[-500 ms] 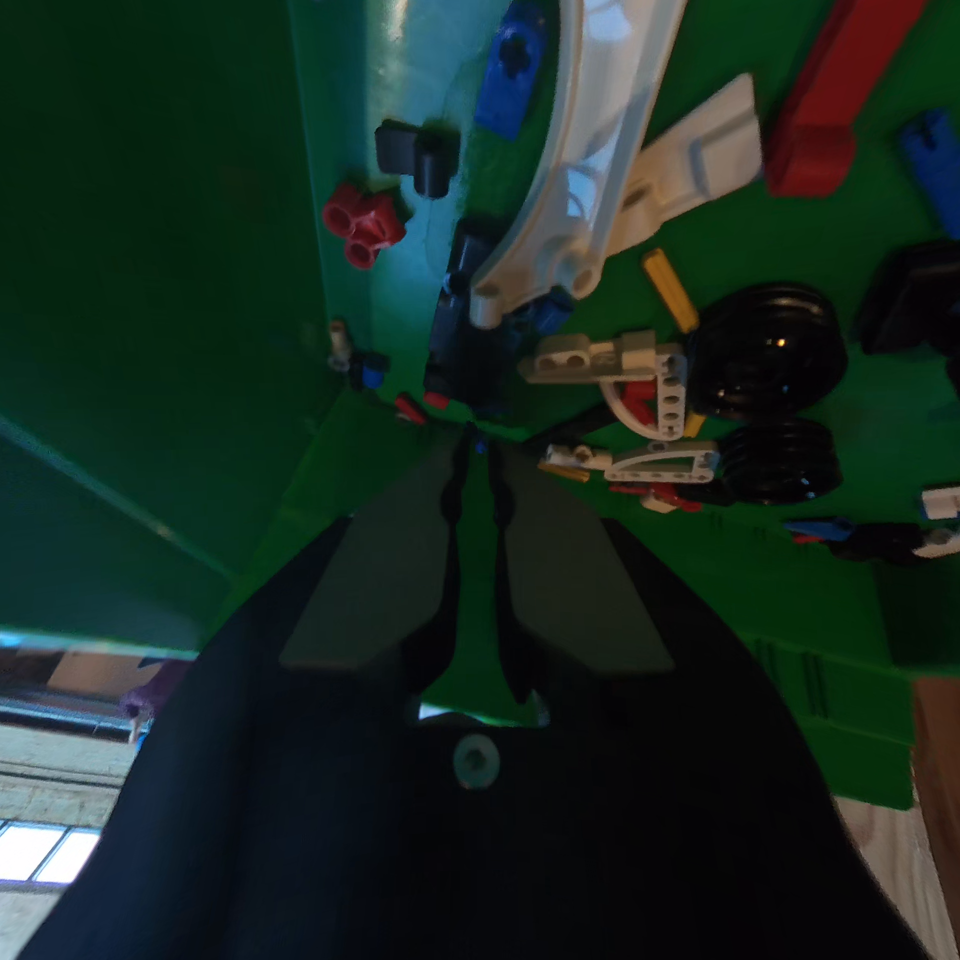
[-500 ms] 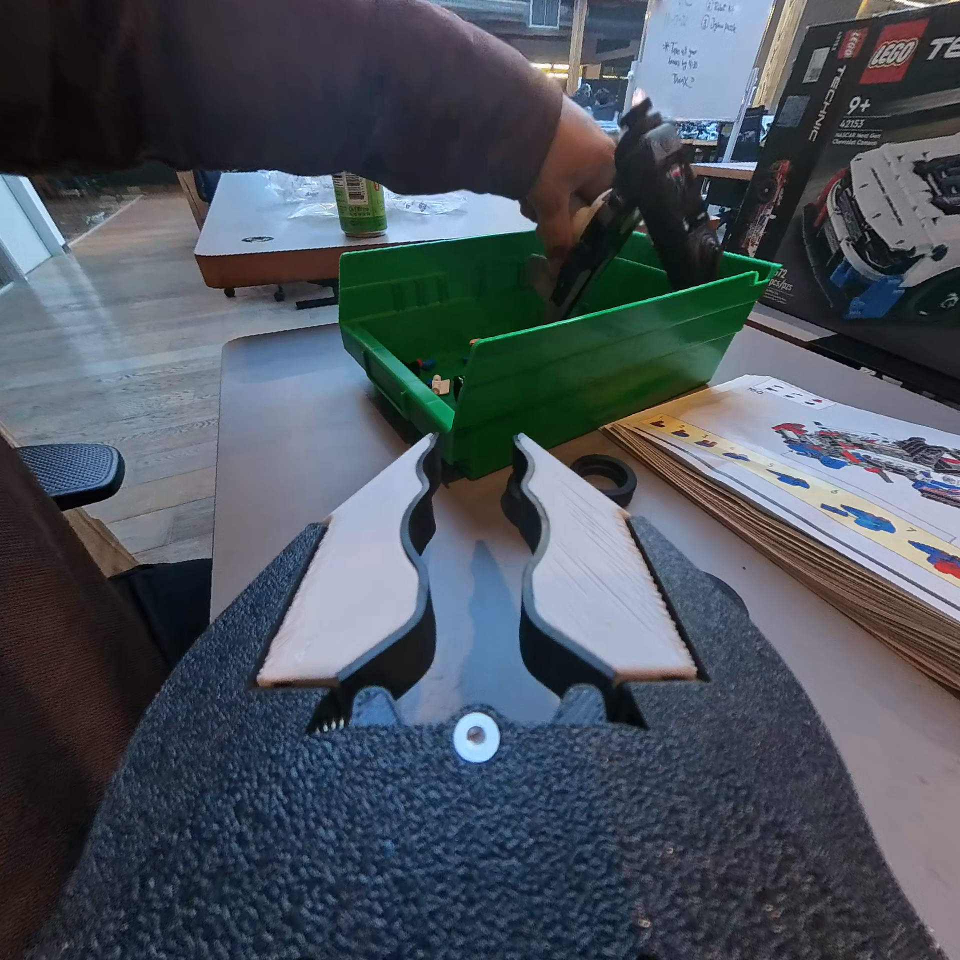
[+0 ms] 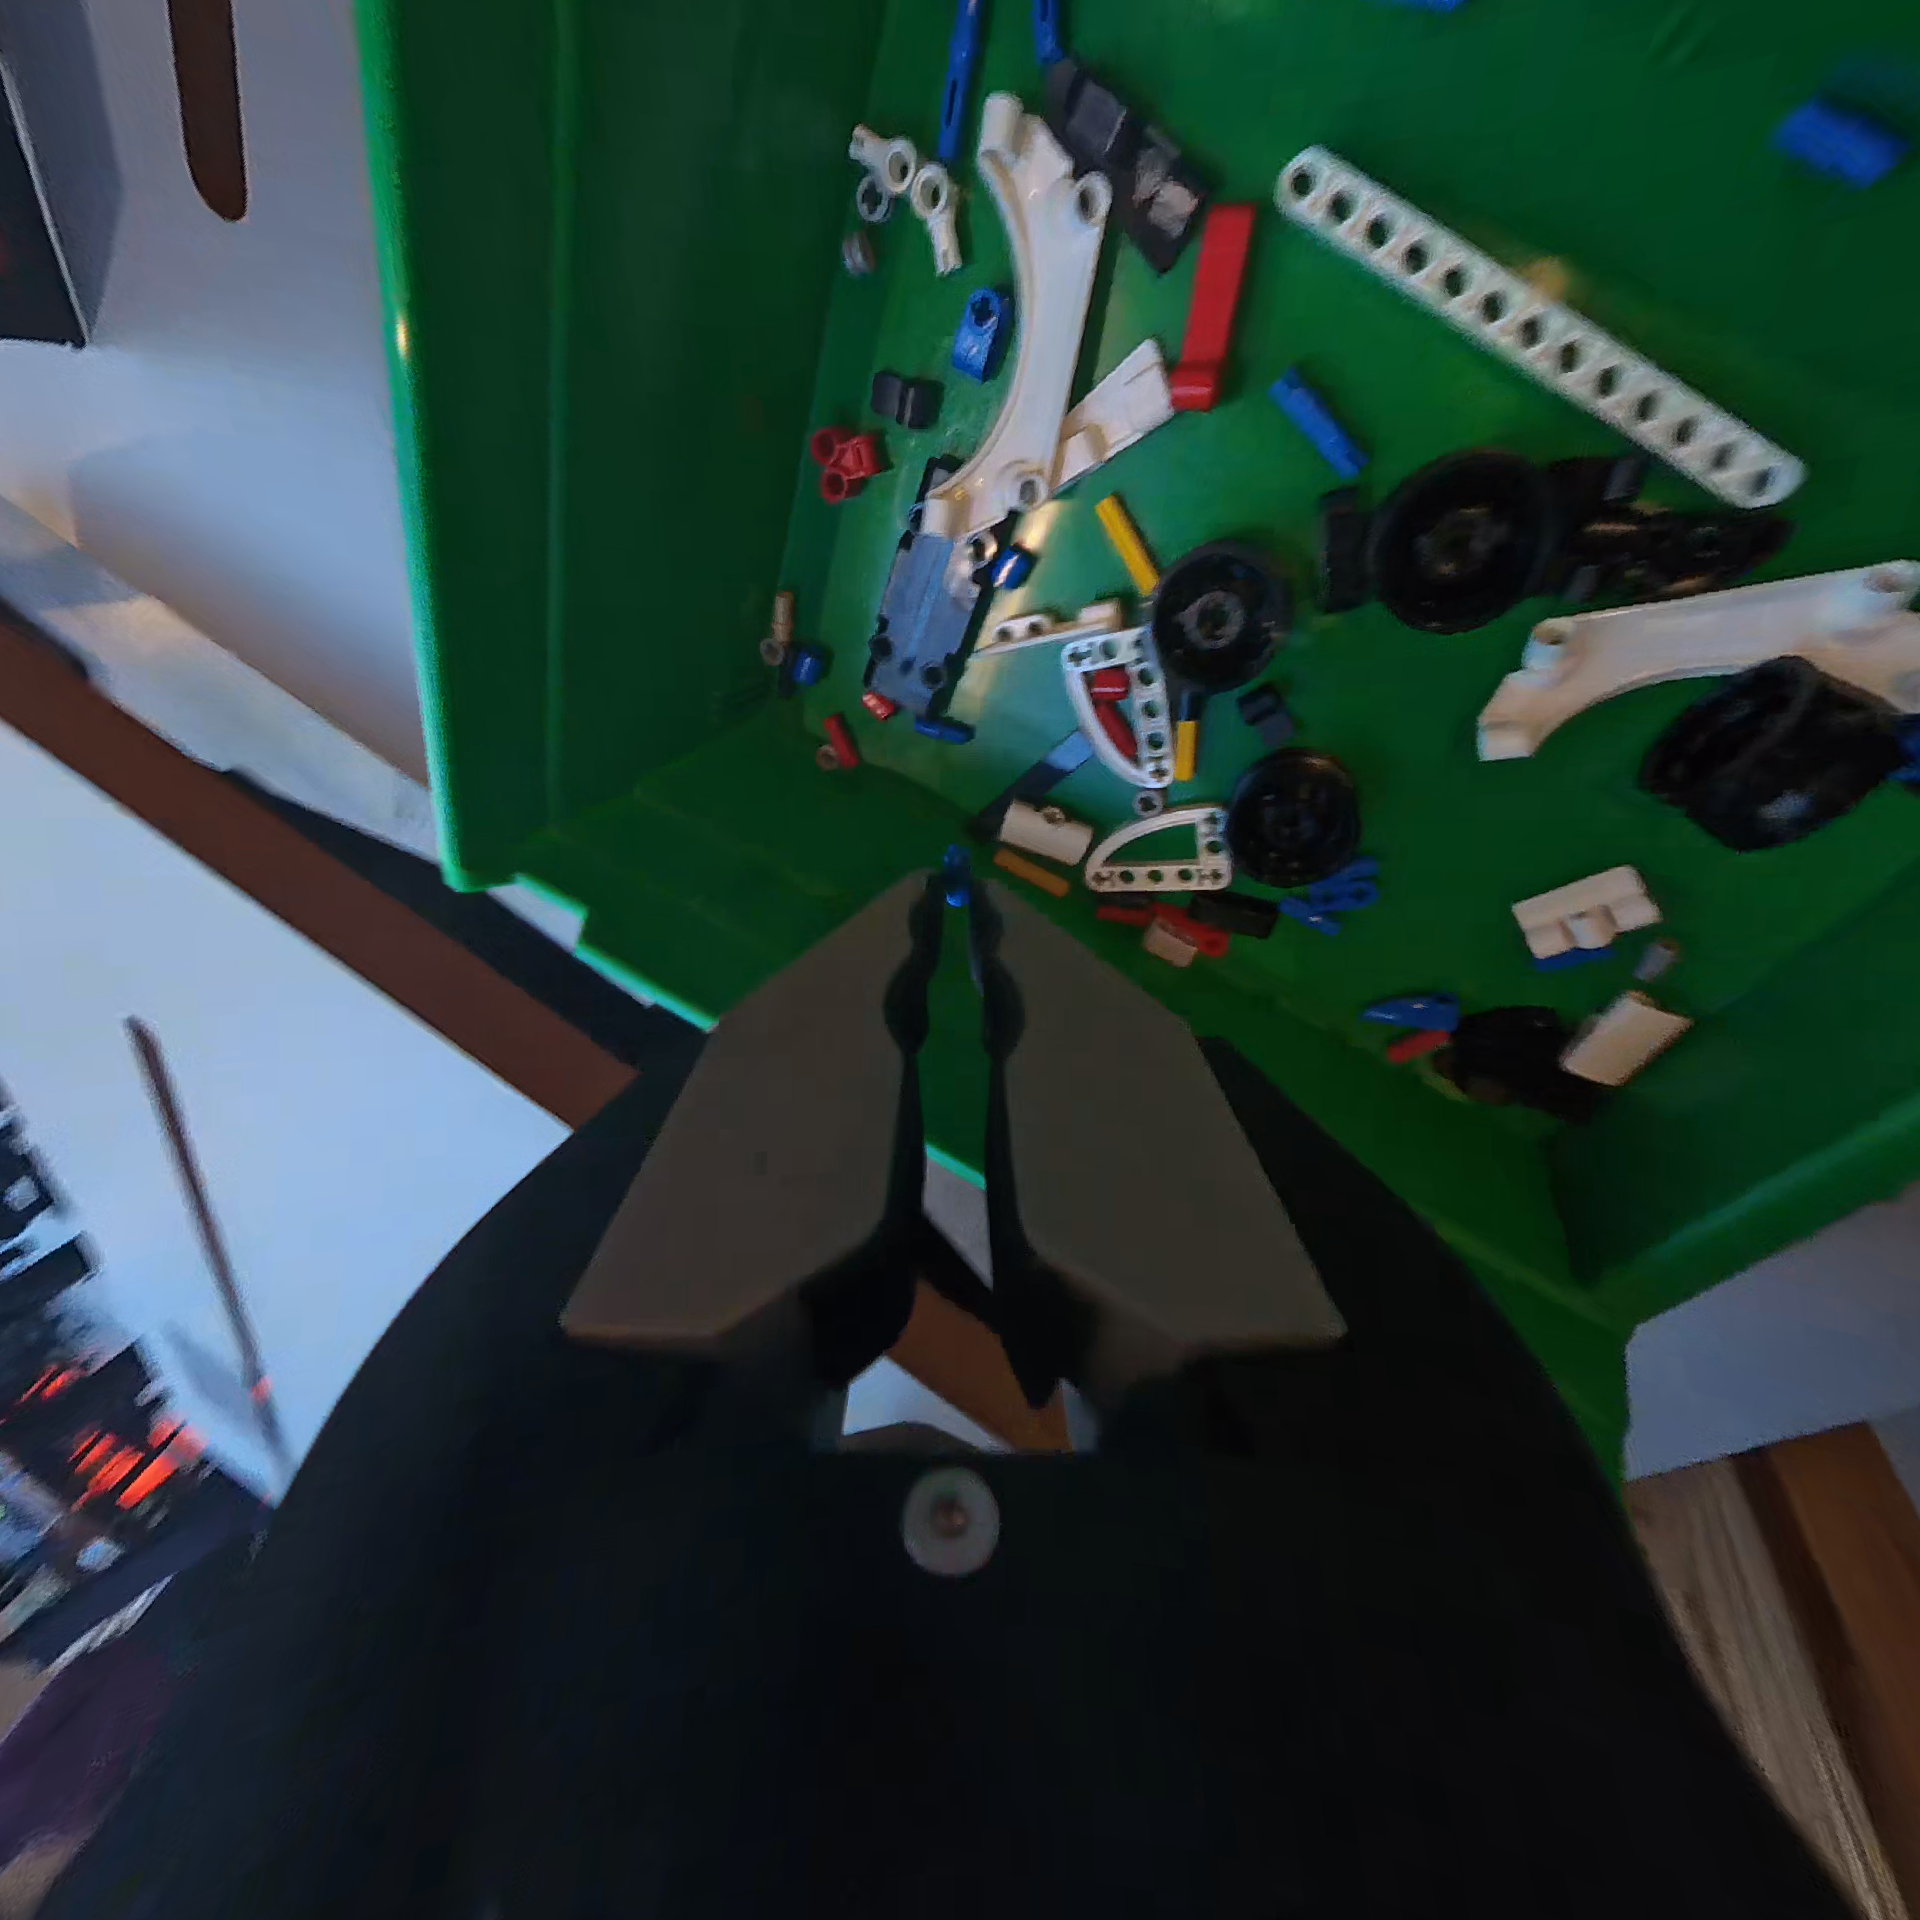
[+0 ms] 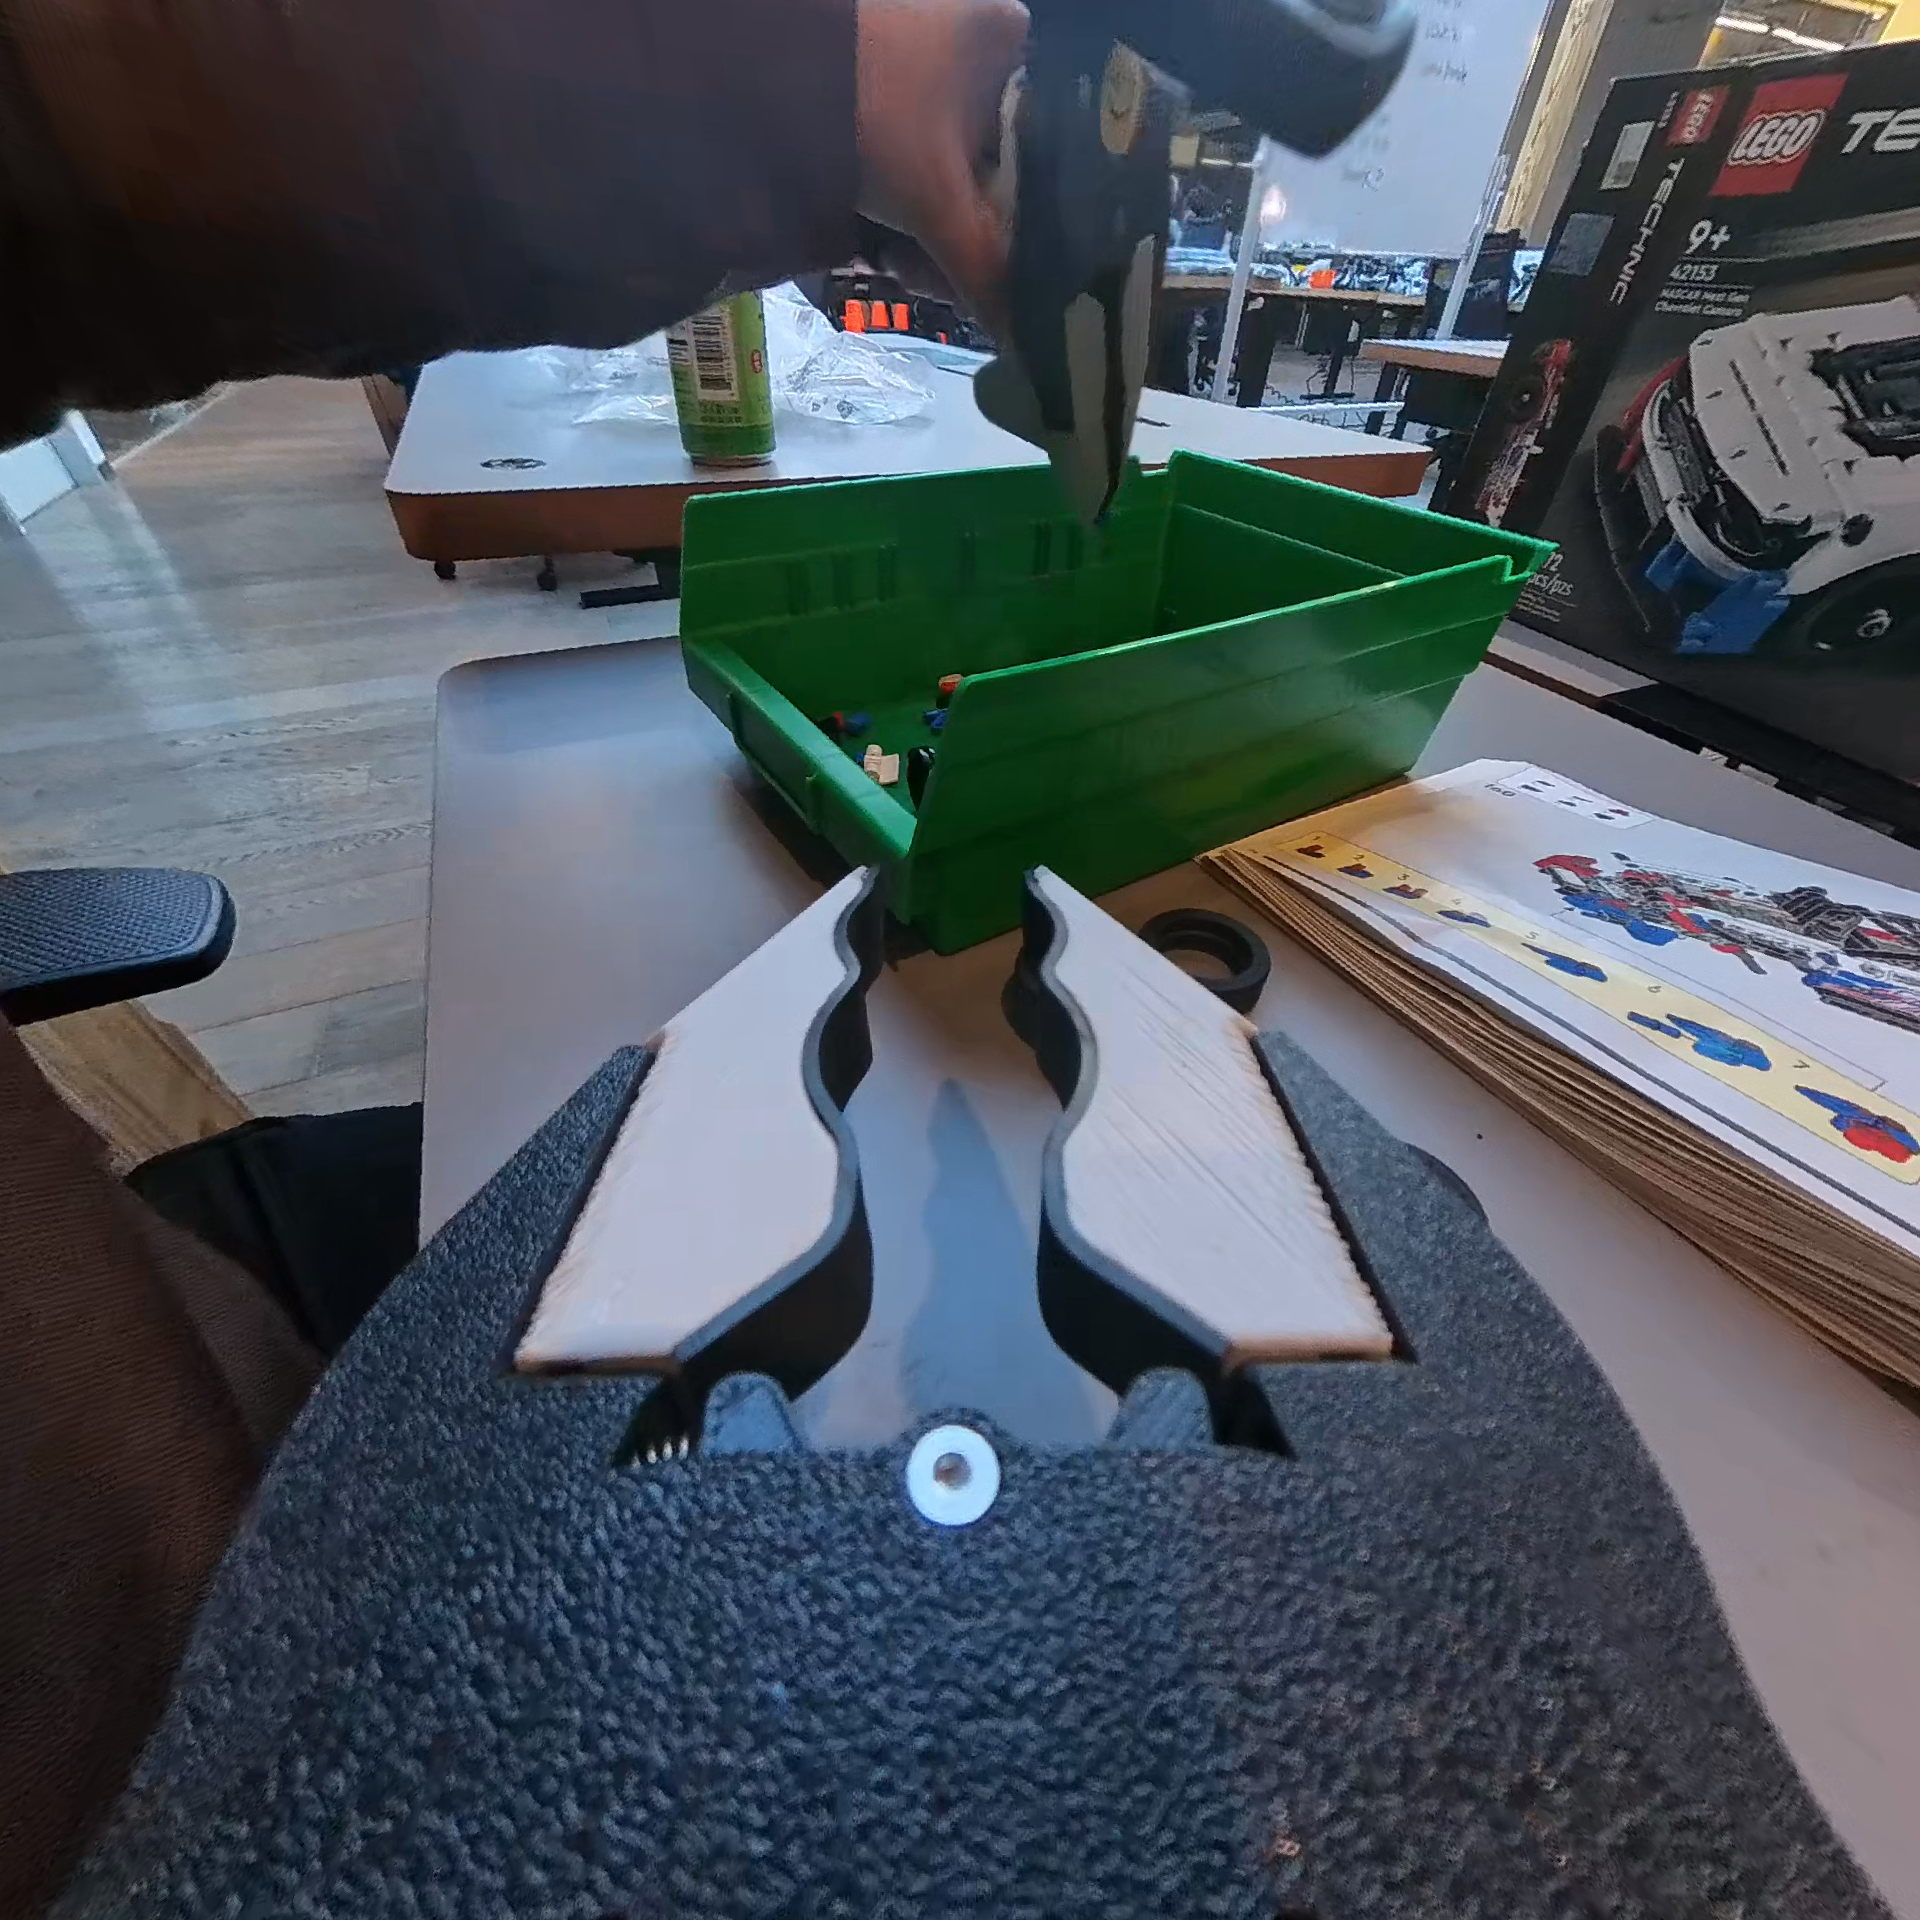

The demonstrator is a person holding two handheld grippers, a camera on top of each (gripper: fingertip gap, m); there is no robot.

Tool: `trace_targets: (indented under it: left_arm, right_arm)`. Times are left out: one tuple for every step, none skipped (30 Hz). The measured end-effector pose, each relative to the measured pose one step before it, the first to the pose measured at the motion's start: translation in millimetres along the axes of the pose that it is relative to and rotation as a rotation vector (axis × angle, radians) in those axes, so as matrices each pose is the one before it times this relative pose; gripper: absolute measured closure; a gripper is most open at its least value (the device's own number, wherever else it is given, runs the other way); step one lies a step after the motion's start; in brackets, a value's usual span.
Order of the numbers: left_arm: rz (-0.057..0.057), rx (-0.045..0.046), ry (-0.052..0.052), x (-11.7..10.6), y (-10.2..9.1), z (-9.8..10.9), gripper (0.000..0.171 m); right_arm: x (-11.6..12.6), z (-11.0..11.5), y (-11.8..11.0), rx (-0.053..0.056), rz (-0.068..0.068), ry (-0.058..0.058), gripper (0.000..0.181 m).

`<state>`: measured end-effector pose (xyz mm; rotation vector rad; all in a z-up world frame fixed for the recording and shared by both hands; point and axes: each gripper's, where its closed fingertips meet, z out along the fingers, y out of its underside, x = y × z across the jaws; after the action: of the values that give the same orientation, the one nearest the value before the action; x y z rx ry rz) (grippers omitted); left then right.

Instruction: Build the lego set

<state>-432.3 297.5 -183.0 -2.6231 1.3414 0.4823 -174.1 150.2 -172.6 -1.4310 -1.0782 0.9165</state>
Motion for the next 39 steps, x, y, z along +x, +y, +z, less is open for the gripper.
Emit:
trace_targets:
  left_arm:
    - [-0.0071, 0.04851, 0.0383, 6.13, -2.54, -3.87, 0.170]
    - [0.0030, 0.05070, 0.0357, 6.33, -3.86, -4.41, 0.170]
    - [0.0192, 0.05470, 0.0231, 5.70, -4.90, -4.66, 0.169]
    - [0.0367, 0.06118, 0.0183, 6.59, -6.31, -4.66, 0.169]
    - [0.0520, 0.07126, 0.0197, 8.49, -8.04, -4.57, 0.169]
    - [0.0550, 0.07261, 0.0102, 8.25, -8.81, -3.98, 0.169]
    - [0.0431, 0.05487, -0.0012, 6.26, -7.41, -2.89, 0.169]
    - [0.0235, 0.02450, -0.0017, 4.84, -4.99, -1.14, 0.170]
    - [0.0088, -0.00137, 0.0128, 6.00, -3.36, 0.14, 0.169]
    - [0.0052, -0.00603, 0.0141, 6.26, -4.82, 0.59, 0.169]
    - [0.0078, 0.00288, 0.0035, 5.58, -8.97, 0.16, 0.169]
    - [0.0142, 0.01467, 0.0034, 7.13, -13.88, -1.01, 0.169]
    - [0.0286, 0.02736, 0.0148, 10.54, -19.05, -1.85, 0.170]
    - [0.0364, 0.04193, 0.0111, 10.89, -23.78, -1.23, 0.170]
    - [0.0303, 0.04356, 0.0042, 9.01, -25.66, 1.57, 0.170]
    - [0.0208, 0.02963, 0.0227, 10.27, -24.51, 5.67, 0.170]
    - [0.0136, 0.00694, 0.0469, 12.63, -20.89, 9.98, 0.170]
    - [0.0137, -0.01101, 0.0465, 11.55, -17.27, 13.37, 0.170]
    - [0.0156, -0.01218, 0.0427, 10.52, -15.63, 15.69, 0.170]
    - [0.0200, -0.02417, 0.0478, 10.65, -11.93, 17.06, 0.170]
    - [0.0190, -0.03953, 0.0344, 7.16, -8.00, 17.93, 0.170]
    - [0.0175, -0.05396, 0.0058, 0.79, -4.41, 17.34, 0.169]
    - [0.0098, -0.05616, -0.0131, -3.26, -2.30, 16.33, 0.170]
    - [0.0071, -0.05216, 0.0067, -0.84, -0.86, 14.92, 0.170]
    - [0.0012, -0.04110, 0.0177, 0.45, -0.96, 12.91, 0.169]
    - [-0.0036, -0.02993, 0.0153, 0.25, -1.29, 10.48, 0.169]
    - [-0.0002, -0.01732, 0.0202, 1.95, -1.88, 8.26, 0.169]
    - [0.0051, -0.01068, 0.0218, 3.13, -1.77, 6.82, 0.169]
    - [0.0047, -0.01019, 0.0021, 0.61, -1.23, 5.87, 0.169]
    - [0.0019, -0.01675, -0.0111, -1.34, -0.05, 5.64, 0.167]
    - [0.0002, -0.01483, -0.0042, 0.03, -0.31, 3.41, 0.166]
    - [-0.0040, 0.02738, -0.0008, 0.34, -5.88, -0.12, 0.163]
    - [0.0003, -0.00759, 0.0104, 1.74, -0.69, 0.20, 0.163]
    - [-0.0028, -0.00497, -0.0034, -0.69, -0.68, -0.03, 0.163]
    - [-0.0019, -0.00403, -0.0076, -1.24, -0.42, -0.10, 0.160]
    - [-0.0037, -0.00239, -0.0078, -1.23, -0.36, -0.10, 0.157]
    - [-0.0087, -0.00108, -0.0001, -0.12, 0.13, -0.44, 0.154]
    - [-0.0117, 0.00132, 0.0052, 0.91, 0.04, -0.80, 0.153]
    - [-0.0115, 0.00692, 0.0008, 0.71, -0.10, -1.38, 0.152]
  right_arm:
    - [-0.20, -0.36, -0.03, 0.0006, -0.0011, 0.0001, 0.155]
    - [0.03, -0.10, -0.04, 0.0004, -0.0003, 0.0005, 0.156]
    - [0.00, 0.06, 0.12, -0.0009, 0.0002, -0.0004, 0.156]
    - [-0.19, 0.10, 0.15, -0.0013, 0.0000, -0.0009, 0.156]
    - [-0.09, 0.09, 0.07, 0.0001, -0.0009, -0.0002, 0.156]
    - [-0.20, -0.14, -0.12, 0.0010, -0.0016, 0.0003, 0.156]
    - [-0.09, -0.14, -0.12, 0.0010, -0.0021, 0.0009, 0.156]
    - [-0.22, -0.17, 0.05, -0.0003, -0.0022, 0.0007, 0.156]
    - [-0.24, -0.12, 0.12, -0.0009, -0.0024, 0.0007, 0.156]
    - [-0.16, -0.33, 0.02, 0.0000, -0.0033, 0.0025, 0.156]
    - [-0.29, -0.67, 0.04, 0.0000, -0.0048, 0.0038, 0.156]
    - [-1.28, -0.95, -0.09, 0.0002, -0.0073, 0.0015, 0.156]
    - [-2.39, -1.35, -0.51, 0.0019, -0.0090, -0.0010, 0.157]
    - [-4.14, -1.61, -0.51, 0.0023, -0.0072, -0.0057, 0.158]
    - [-6.34, -1.33, -0.51, 0.0021, -0.0038, -0.0139, 0.158]
    - [-7.82, -0.63, -0.40, 0.0009, -0.0034, -0.0188, 0.158]
    - [-8.59, 0.39, -0.36, -0.0016, -0.0070, -0.0203, 0.158]
    - [-8.41, 1.27, 0.12, -0.0049, -0.0112, -0.0194, 0.158]
    - [-7.92, 2.00, 0.17, -0.0066, -0.0152, -0.0186, 0.158]
    - [-7.05, 2.07, 0.16, -0.0065, -0.0196, -0.0157, 0.158]
    - [-5.80, 1.85, 0.38, -0.0070, -0.0212, -0.0112, 0.158]
    - [-4.75, 1.15, 0.45, -0.0078, -0.0198, -0.0078, 0.158]
    - [-3.48, 0.57, 0.67, -0.0069, -0.0168, -0.0045, 0.158]
    - [-2.27, -0.02, 0.43, -0.0049, -0.0128, -0.0012, 0.158]
    - [-1.25, -0.51, 0.47, -0.0033, -0.0083, 0.0005, 0.158]
    - [-0.43, -0.84, 0.49, -0.0017, -0.0053, 0.0017, 0.158]
    - [0.16, -0.99, 0.56, -0.0021, -0.0048, 0.0024, 0.158]
    - [1.08, -1.06, 1.09, -0.0046, -0.0050, 0.0055, 0.158]
    - [1.73, -1.39, 0.94, -0.0043, -0.0030, 0.0068, 0.158]
    - [1.72, -1.62, 0.74, -0.0017, 0.0002, 0.0057, 0.158]
    - [2.03, -1.66, 0.57, -0.0004, 0.0024, 0.0059, 0.158]
    - [2.11, -1.44, 0.69, -0.0008, 0.0023, 0.0059, 0.158]
    - [2.26, -1.45, 0.63, -0.0014, -0.0001, 0.0072, 0.158]
    - [2.34, -1.19, 0.66, -0.0017, -0.0031, 0.0080, 0.158]
    - [2.45, -0.97, 0.75, -0.0023, -0.0053, 0.0096, 0.159]
    - [2.43, -0.66, 0.95, -0.0037, -0.0052, 0.0101, 0.159]
    - [1.86, -0.30, 1.05, -0.0044, -0.0041, 0.0074, 0.159]
    - [1.13, -0.28, 1.03, -0.0034, -0.0041, 0.0052, 0.159]
    - [0.54, -0.29, 0.66, -0.0024, -0.0053, 0.0044, 0.159]
